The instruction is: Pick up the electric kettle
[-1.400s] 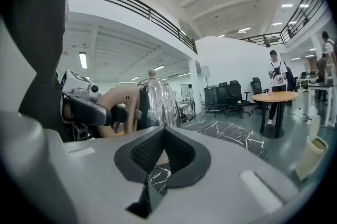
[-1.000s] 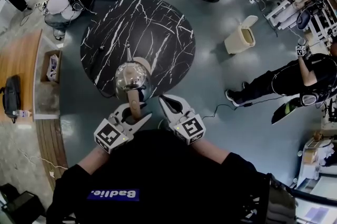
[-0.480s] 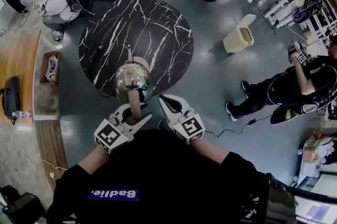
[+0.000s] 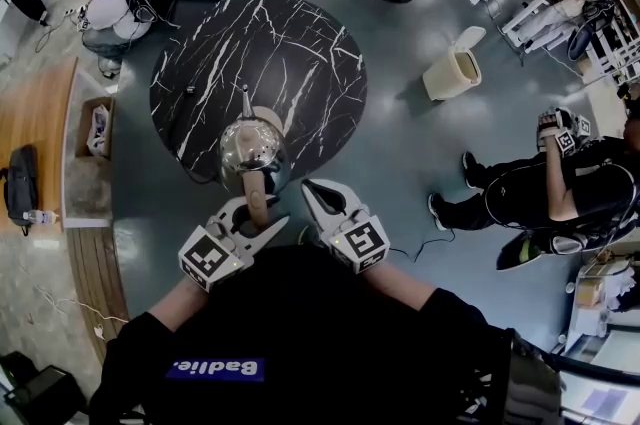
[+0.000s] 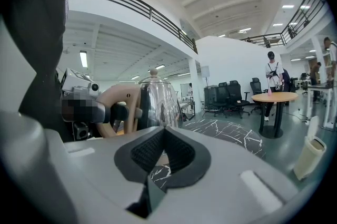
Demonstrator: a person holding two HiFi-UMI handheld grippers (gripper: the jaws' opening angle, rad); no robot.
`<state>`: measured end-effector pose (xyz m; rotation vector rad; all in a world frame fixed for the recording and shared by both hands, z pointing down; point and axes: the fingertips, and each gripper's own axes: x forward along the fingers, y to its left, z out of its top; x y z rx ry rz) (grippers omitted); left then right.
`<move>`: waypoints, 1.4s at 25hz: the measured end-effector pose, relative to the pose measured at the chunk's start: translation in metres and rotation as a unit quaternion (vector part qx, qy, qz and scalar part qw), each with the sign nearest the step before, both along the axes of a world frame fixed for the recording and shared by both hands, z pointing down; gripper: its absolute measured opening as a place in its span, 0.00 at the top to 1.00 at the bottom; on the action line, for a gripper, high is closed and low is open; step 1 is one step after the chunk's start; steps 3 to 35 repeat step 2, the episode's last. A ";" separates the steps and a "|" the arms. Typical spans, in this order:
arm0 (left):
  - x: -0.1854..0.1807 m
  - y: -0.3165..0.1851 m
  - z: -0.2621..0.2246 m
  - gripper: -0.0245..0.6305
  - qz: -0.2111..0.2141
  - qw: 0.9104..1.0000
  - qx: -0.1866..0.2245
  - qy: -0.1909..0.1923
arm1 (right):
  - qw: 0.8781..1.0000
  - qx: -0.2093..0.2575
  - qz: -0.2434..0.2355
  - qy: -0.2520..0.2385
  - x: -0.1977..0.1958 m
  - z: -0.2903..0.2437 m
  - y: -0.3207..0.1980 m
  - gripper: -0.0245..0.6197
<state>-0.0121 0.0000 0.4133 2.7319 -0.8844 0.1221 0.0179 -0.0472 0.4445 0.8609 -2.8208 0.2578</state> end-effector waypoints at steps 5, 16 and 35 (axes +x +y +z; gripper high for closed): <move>0.001 0.000 0.000 0.77 0.000 1.000 0.000 0.001 | 1.000 0.000 0.000 -0.001 0.001 0.000 0.000 0.96; 0.001 0.000 0.000 0.77 0.000 1.000 0.000 0.001 | 1.000 0.000 0.000 -0.001 0.001 0.000 0.000 0.96; 0.001 0.000 0.000 0.77 0.000 1.000 0.000 0.001 | 1.000 0.000 0.000 -0.001 0.001 0.000 0.000 0.96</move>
